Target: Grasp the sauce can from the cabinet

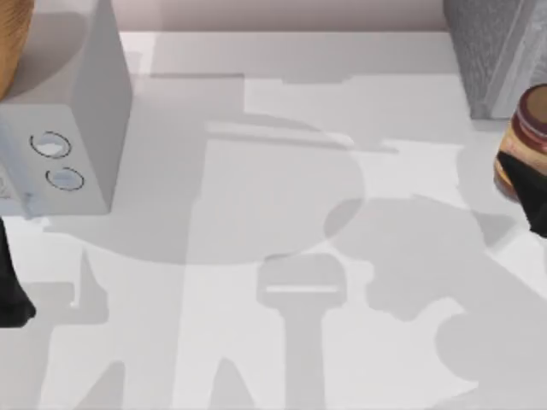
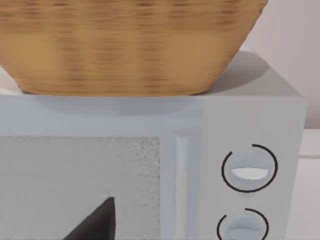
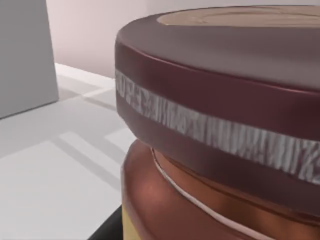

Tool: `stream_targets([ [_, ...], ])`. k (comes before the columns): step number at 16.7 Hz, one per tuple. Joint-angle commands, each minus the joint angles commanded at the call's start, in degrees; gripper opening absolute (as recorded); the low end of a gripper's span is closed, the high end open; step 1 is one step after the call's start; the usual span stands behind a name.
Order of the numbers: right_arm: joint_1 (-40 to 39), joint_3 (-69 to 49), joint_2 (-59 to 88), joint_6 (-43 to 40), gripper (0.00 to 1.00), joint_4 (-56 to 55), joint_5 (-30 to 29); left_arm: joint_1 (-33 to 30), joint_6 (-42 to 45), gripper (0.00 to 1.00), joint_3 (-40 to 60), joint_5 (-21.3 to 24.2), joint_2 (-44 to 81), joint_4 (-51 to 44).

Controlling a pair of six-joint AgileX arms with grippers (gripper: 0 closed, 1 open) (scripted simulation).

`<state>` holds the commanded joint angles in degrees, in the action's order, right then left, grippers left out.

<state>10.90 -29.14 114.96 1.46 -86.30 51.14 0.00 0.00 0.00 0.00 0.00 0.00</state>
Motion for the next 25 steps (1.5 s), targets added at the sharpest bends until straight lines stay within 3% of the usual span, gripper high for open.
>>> stream_targets([
  [11,-0.03,-1.47,5.08,-0.01,0.00,-4.05,2.32,0.00,0.00,1.00,0.00,0.00,0.00,0.00],
  [19,-7.88,-11.03,14.45,-0.43,0.00,-3.69,-5.86,0.00,0.00,1.00,0.00,0.00,0.00,0.00],
  [23,-8.18,-11.40,14.83,-0.45,0.00,-3.67,-6.19,0.00,0.00,1.00,0.00,0.00,0.00,0.00],
  [25,-8.18,-11.40,14.83,-0.45,0.15,-3.67,-6.19,0.00,0.00,1.00,0.00,0.00,0.00,0.00],
])
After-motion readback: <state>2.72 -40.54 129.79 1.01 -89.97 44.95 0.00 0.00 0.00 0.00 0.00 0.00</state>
